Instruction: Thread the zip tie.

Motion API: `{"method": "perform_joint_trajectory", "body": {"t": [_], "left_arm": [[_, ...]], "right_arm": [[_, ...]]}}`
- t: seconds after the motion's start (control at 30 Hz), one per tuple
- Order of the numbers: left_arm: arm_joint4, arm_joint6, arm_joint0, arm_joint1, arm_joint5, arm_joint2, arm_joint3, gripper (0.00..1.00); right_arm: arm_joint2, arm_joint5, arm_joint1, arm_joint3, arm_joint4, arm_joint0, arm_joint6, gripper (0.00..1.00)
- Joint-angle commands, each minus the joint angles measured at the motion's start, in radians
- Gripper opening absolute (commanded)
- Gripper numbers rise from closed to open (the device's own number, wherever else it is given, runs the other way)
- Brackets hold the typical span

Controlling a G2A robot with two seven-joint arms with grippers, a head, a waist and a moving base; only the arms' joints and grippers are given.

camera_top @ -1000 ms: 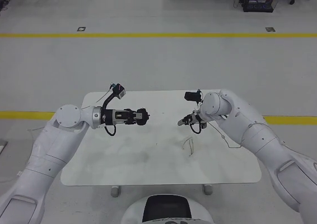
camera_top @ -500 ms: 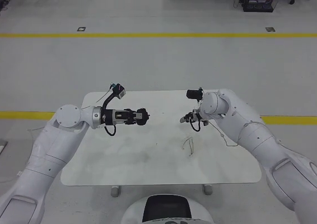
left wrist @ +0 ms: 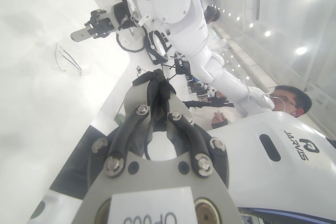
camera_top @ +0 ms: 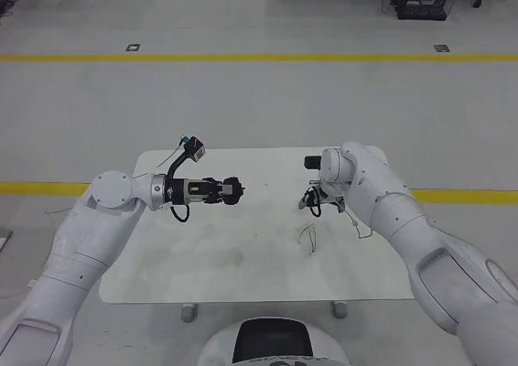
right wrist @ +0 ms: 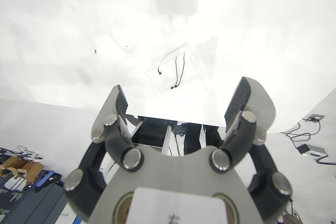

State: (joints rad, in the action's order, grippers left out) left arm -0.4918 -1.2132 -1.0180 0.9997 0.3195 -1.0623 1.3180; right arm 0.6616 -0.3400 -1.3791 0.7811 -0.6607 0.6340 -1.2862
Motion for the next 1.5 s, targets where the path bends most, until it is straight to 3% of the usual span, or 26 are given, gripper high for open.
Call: {"method": "perform_joint_trajectory", "body": {"t": [0.0, 0.23, 0.57, 0.73, 0.8, 1.17, 1.47], "left_arm": [[0.000, 0.000, 0.000, 0.000, 0.000, 0.000, 0.000, 0.00], [0.000, 0.000, 0.000, 0.000, 0.000, 0.000, 0.000, 0.00], [0.000, 0.000, 0.000, 0.000, 0.000, 0.000, 0.000, 0.00], [0.000, 0.000, 0.000, 0.000, 0.000, 0.000, 0.000, 0.00], [0.000, 0.000, 0.000, 0.000, 0.000, 0.000, 0.000, 0.00], [0.000, 0.000, 0.000, 0.000, 0.000, 0.000, 0.000, 0.00], [0.000, 0.000, 0.000, 0.000, 0.000, 0.000, 0.000, 0.00]], "right_arm": [[0.000, 0.000, 0.001, 0.000, 0.002, 0.000, 0.001, 1.00], [-0.008, 0.014, 0.000, 0.027, -0.017, 0.020, 0.029, 1.00], [-0.011, 0.000, -0.019, 0.071, -0.106, 0.025, -0.079, 1.00], [-0.001, 0.000, -0.039, 0.029, -0.155, 0.027, -0.104, 1.00], [-0.025, 0.000, -0.050, 0.010, -0.167, 0.025, -0.104, 1.00], [-0.023, 0.009, -0.051, 0.009, -0.164, 0.036, -0.073, 1.00], [-0.010, 0.000, -0.041, 0.110, -0.197, 0.078, -0.104, 1.00]]}}
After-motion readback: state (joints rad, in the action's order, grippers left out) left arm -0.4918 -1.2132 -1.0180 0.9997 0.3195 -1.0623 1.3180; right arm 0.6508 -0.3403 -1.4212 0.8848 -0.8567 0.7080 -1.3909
